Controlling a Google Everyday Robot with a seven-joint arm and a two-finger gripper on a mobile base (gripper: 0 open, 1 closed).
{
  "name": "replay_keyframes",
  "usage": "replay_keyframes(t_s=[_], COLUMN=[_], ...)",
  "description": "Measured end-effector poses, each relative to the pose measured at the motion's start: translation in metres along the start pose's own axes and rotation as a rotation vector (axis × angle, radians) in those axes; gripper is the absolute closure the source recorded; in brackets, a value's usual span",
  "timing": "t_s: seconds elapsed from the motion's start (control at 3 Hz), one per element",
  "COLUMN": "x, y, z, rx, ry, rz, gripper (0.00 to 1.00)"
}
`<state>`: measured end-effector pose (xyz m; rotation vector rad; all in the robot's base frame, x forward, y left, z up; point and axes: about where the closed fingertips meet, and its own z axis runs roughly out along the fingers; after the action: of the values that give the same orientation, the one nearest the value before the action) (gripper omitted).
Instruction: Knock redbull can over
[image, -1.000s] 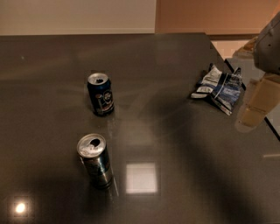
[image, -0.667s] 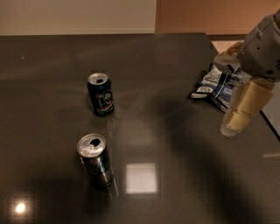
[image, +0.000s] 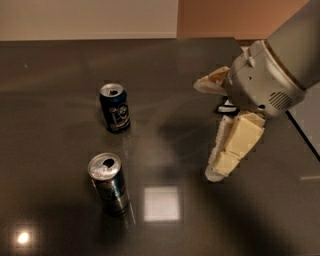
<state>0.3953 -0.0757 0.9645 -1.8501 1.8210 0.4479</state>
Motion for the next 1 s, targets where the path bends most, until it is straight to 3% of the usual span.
replay_keyframes(t_s=[1.0], x=[-0.079], y=[0.055], z=[0.089], rx=[-0.159], ry=[-0.208], rz=[-0.071], gripper=[0.00])
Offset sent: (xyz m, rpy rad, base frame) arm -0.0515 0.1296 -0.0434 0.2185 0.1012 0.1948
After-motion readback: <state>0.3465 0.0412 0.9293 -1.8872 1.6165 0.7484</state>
